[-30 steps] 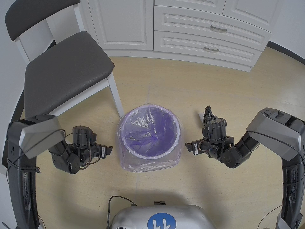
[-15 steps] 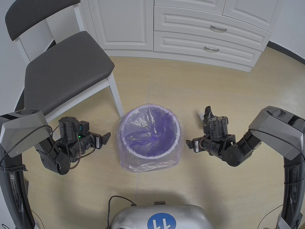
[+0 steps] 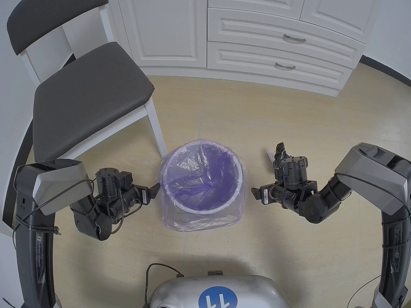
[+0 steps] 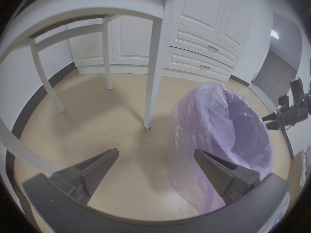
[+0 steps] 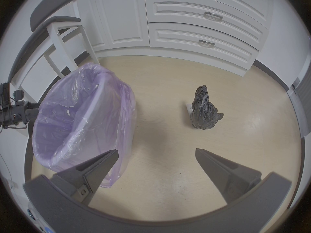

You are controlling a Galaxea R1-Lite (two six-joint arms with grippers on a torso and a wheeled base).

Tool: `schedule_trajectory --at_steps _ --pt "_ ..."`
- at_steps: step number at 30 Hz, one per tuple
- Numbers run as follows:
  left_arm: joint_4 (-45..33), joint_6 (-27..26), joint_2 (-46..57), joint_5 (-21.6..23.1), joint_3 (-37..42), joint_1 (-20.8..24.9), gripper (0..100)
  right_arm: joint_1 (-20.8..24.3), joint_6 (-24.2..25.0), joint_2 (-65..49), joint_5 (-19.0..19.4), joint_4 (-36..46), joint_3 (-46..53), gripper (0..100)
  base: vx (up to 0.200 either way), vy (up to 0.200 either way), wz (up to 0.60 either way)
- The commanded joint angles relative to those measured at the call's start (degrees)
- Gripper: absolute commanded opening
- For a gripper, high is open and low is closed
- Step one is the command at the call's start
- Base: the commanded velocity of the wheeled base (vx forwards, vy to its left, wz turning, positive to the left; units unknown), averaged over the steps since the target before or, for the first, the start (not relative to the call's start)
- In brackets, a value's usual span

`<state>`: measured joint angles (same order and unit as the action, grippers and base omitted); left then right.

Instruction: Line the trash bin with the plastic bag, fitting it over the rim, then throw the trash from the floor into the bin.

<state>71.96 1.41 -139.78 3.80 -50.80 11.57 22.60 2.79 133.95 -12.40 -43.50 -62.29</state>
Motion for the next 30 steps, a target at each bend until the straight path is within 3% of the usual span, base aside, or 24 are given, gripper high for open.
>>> schedule_trajectory --at_steps 1,9,13,17,20,26,27,30 --pt "2.22 2.54 -7.44 -0.20 -4.22 0.30 100 -0.10 -0.07 0.35 0.01 -0.01 -0.11 100 0.000 0.000 0.00" --pt "1.78 2.72 -12.89 -0.55 -9.67 0.82 100 -0.10 -0.07 0.96 -0.08 -0.01 -0.72 100 0.000 0.000 0.00" --pt "-0.86 2.89 -15.61 -3.98 -15.21 1.00 100 -0.45 0.02 2.72 -0.26 -0.01 -2.04 100 0.000 0.000 0.00" --pt "-4.81 2.80 -15.09 -7.85 -16.44 0.74 100 -0.45 0.02 3.16 -0.35 -0.01 -2.39 100 0.000 0.000 0.00" --pt "-5.16 2.63 -12.19 -8.11 -15.03 -0.58 100 -0.45 0.11 2.63 -0.26 -0.01 -2.22 100 0.000 0.000 0.00" --pt "-4.29 2.37 -3.31 -2.57 -5.80 -2.52 100 -0.54 0.11 2.19 -0.26 -0.01 -1.87 100 0.000 0.000 0.00" --pt "-3.85 2.37 0.73 1.21 -2.11 -2.96 100 -0.45 0.11 2.10 -0.35 -0.01 -1.87 100 0.000 0.000 0.00" --pt "-3.32 2.37 5.22 4.90 1.76 -3.04 100 -0.54 0.11 2.10 -0.35 -0.01 -1.78 100 0.000 0.000 0.00"
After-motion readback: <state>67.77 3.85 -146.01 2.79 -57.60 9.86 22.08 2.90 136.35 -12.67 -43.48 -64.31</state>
